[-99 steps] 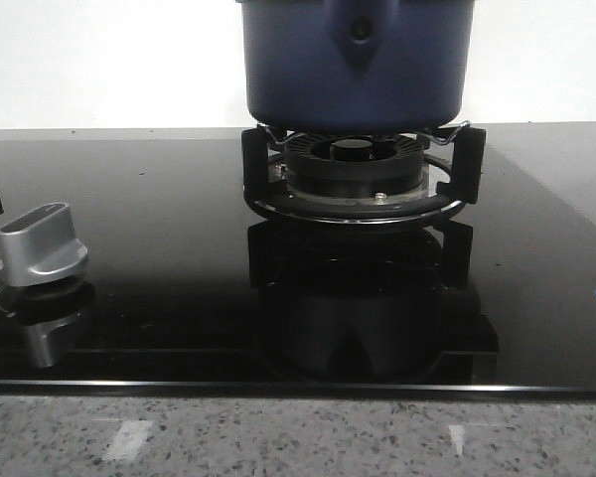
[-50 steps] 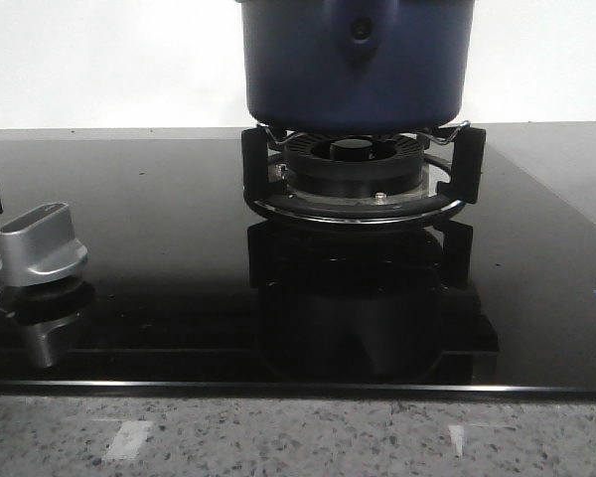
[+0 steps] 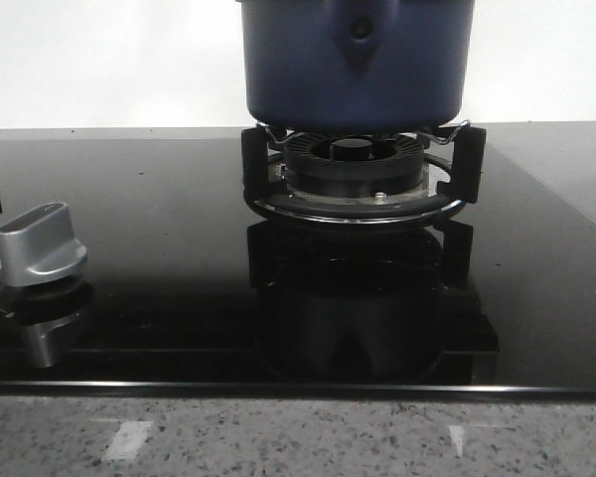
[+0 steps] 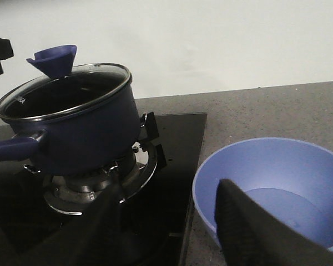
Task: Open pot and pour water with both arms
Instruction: 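Reach the left gripper to the blue lid knob and grasp it, then lift the glass lid up off the blue pot with the left gripper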
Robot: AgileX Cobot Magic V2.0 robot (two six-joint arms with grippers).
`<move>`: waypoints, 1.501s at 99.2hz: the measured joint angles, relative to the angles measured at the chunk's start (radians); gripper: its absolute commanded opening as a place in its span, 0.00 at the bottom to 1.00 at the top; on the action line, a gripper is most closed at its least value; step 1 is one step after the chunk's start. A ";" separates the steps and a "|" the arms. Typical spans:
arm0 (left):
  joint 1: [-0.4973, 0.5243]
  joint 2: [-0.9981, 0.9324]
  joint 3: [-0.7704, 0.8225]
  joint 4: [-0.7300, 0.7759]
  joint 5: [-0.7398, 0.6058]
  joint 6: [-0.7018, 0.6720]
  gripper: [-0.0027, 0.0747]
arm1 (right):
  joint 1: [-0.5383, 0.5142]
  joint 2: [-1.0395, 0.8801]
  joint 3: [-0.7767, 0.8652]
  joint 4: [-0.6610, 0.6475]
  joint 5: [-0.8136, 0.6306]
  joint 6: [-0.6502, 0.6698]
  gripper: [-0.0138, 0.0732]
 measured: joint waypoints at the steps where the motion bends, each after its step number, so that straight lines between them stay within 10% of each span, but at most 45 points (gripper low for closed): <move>1: 0.000 0.004 -0.002 0.000 0.000 0.000 0.74 | 0.000 0.000 0.000 0.000 0.000 0.000 0.56; 149: -0.067 0.211 -0.146 -0.072 -0.027 0.057 0.74 | 0.000 0.001 0.000 0.000 0.000 -0.002 0.56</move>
